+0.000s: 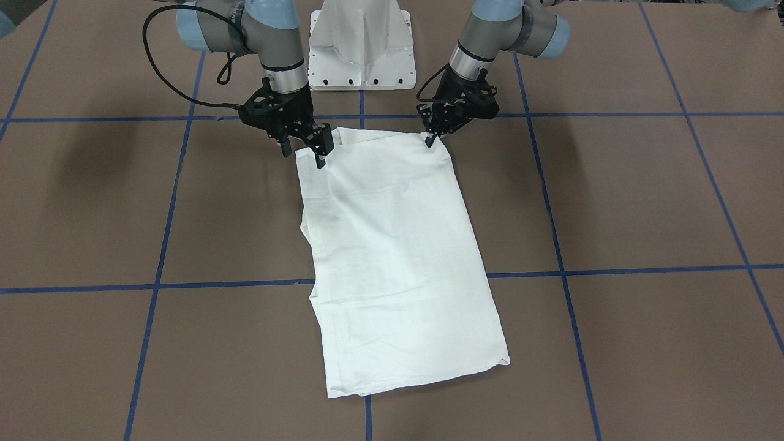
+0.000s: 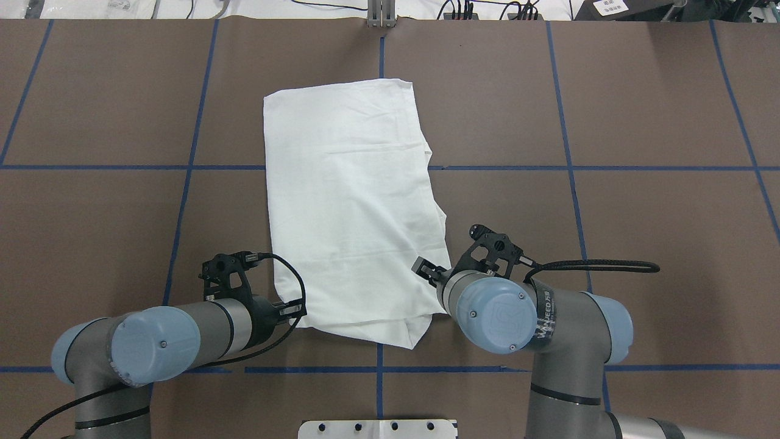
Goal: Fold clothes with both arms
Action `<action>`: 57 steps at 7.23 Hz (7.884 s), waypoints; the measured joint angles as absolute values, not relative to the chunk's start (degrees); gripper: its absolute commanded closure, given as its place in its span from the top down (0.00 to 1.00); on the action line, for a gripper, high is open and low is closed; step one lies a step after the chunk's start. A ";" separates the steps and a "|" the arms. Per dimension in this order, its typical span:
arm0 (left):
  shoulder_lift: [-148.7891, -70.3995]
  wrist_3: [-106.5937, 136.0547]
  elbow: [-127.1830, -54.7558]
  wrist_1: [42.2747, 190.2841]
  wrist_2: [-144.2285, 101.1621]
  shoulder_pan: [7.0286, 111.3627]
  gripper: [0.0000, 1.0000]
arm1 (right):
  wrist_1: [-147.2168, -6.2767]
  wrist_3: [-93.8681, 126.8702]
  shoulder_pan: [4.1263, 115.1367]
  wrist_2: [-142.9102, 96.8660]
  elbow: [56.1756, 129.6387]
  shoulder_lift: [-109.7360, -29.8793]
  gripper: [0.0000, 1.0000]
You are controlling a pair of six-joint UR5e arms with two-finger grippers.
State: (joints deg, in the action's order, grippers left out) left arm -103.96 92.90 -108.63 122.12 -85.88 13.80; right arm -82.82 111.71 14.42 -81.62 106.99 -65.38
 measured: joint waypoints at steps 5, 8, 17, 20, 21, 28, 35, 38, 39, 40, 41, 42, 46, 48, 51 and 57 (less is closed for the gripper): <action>-103.82 92.98 -108.70 122.08 -85.16 13.84 0.00 | -83.41 116.14 9.99 -78.33 103.67 -62.78 0.79; -103.81 92.99 -108.79 122.14 -85.08 13.80 0.00 | -83.41 116.38 9.94 -77.84 102.84 -62.32 0.35; -103.86 92.85 -109.24 122.09 -85.16 13.72 0.00 | -83.25 116.86 10.31 -76.58 101.92 -60.32 0.00; -103.18 90.57 -115.44 119.13 -86.97 14.13 0.00 | -87.68 116.59 11.65 -76.50 108.50 -60.87 0.00; -103.18 89.99 -119.59 115.60 -88.01 14.19 0.00 | -92.92 116.65 11.39 -76.58 113.89 -60.98 0.00; -108.14 86.11 -130.70 98.36 -90.51 19.44 0.00 | -106.80 114.71 12.74 -76.50 124.59 -57.58 0.00; -117.61 74.80 -100.32 110.50 -90.30 35.45 0.00 | -82.81 105.00 27.90 -78.26 86.94 -41.06 0.00; -118.65 74.32 -93.41 115.35 -90.10 36.09 0.00 | -78.25 103.90 28.74 -78.45 78.89 -38.79 0.00; -118.70 74.10 -93.09 115.51 -90.09 36.23 0.00 | -78.05 103.58 28.95 -78.47 77.72 -38.30 0.00; -118.73 73.37 -93.02 115.56 -90.09 36.40 0.38 | -77.78 103.39 29.11 -78.48 76.50 -37.56 0.00; -118.74 72.54 -93.08 115.57 -90.17 36.54 0.99 | -76.77 103.31 29.21 -78.47 75.54 -37.02 0.96; -118.77 71.79 -93.34 115.57 -90.37 36.67 1.00 | -75.38 102.22 29.23 -78.39 74.89 -36.76 1.00; -117.85 66.11 -95.86 115.38 -93.42 36.85 1.00 | -74.17 94.24 30.51 -80.00 75.13 -36.62 1.00; -117.50 64.17 -96.06 115.42 -93.88 36.77 1.00 | -74.24 93.99 30.72 -80.91 75.29 -36.72 0.96; -115.13 51.72 -96.85 117.53 -95.61 38.95 1.00 | -74.58 97.40 31.05 -80.87 68.22 -32.77 0.83; -110.33 44.58 -96.93 124.51 -101.77 43.22 1.00 | -74.91 98.13 30.60 -81.20 62.60 -30.00 0.00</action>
State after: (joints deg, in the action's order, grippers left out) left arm -110.33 44.58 -96.93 124.51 -101.77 43.22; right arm -74.91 98.13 30.60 -81.20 62.60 -30.00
